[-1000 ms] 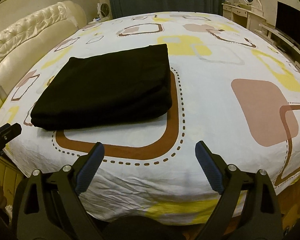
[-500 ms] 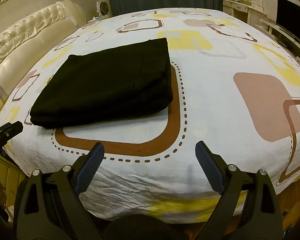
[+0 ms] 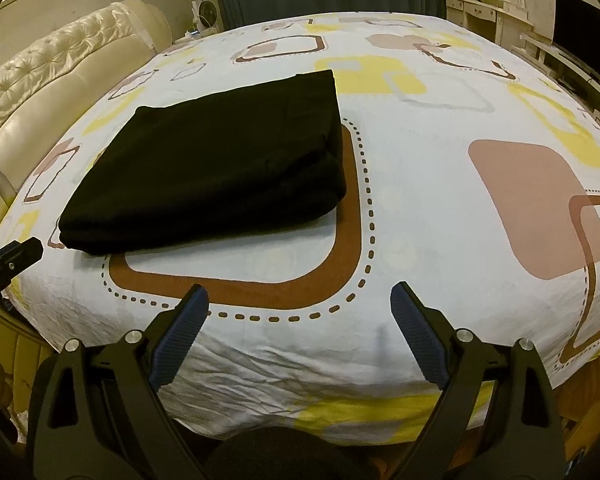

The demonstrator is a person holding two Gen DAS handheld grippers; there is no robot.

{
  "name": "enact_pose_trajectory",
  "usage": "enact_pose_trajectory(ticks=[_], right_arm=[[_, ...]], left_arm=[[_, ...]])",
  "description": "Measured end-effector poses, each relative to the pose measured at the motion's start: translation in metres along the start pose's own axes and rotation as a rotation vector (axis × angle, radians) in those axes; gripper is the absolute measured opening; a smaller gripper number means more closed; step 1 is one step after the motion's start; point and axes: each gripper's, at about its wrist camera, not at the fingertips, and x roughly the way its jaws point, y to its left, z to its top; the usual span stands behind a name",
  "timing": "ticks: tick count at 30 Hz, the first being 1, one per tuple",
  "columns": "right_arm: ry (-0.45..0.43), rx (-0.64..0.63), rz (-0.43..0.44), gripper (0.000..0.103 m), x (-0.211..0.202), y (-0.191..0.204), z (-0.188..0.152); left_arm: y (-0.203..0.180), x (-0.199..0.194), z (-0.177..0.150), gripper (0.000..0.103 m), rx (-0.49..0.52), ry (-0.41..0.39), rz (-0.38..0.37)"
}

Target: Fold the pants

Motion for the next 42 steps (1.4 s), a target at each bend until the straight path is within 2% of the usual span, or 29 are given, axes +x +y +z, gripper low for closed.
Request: enact_pose_trajectory(ticks=[11, 42], right_arm=[[0.006, 0.001, 0.004, 0.092, 0.0013, 0.0011, -0.0012], [0.023, -0.016, 0.011, 0.092, 0.0058, 0.0067, -0.0059]], left_arm=[[0.001, 0.002, 0.0004, 0.086, -0.025, 0.015, -0.019], [-0.0026, -0.0028, 0.0011, 0.086, -0.015, -0.007, -0.007]])
